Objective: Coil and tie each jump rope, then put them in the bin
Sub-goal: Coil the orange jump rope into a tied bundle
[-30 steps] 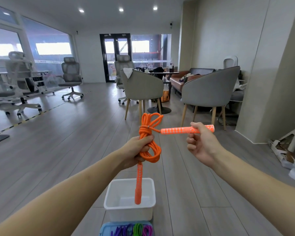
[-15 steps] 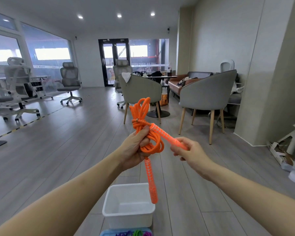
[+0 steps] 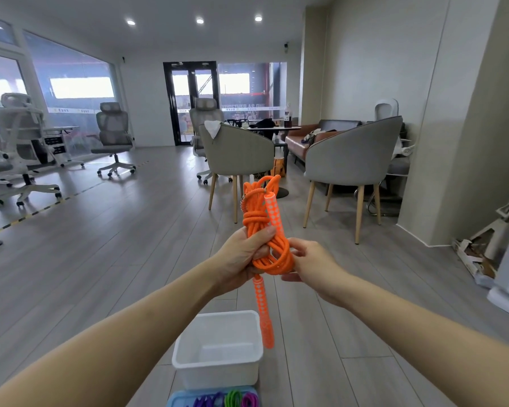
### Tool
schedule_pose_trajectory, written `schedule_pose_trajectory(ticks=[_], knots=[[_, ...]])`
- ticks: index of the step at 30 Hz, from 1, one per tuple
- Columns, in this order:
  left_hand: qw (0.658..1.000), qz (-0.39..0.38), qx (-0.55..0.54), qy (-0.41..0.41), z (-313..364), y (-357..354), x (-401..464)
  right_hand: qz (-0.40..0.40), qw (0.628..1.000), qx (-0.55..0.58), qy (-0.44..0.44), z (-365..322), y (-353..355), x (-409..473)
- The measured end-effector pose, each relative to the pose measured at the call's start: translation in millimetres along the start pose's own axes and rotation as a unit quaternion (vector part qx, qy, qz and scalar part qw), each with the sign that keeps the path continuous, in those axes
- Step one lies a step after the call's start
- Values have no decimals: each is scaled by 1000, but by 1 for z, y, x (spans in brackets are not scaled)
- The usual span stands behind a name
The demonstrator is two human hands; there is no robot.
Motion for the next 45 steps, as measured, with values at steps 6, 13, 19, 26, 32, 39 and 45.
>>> schedule_pose_trajectory(ticks=[6, 13, 19, 26, 32, 39, 45], knots=[[1000, -26, -13, 11, 0, -7, -5, 9, 998, 56, -31, 7, -2, -7], [998, -42, 8, 47, -6, -8, -5, -8, 993, 114, -42, 2, -4, -11], [998, 56, 30, -20, 9, -4, -4, -1, 976, 200, -81, 2, -10, -14], [993, 109, 32, -43, 6, 4, 1, -20, 982, 179, -54, -5, -19, -12], [991, 126, 40, -38, 8, 10, 0, 24, 986, 163, -34, -1, -13, -13], [991, 112, 53, -51, 12, 7, 4, 121, 989, 88, -21, 3, -3, -9], [987, 140, 54, -54, 9, 11, 9, 178, 974, 131, -40, 7, -1, -5]])
Point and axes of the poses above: each hand's wrist, its own x-axis towards the middle knuckle, its own y-axis out of the back of the hand, z = x × y, the point moved 10 cm from there along x, towards the middle knuckle, and after that the axes turned 15 degrees about y, right-handed, at the moved point
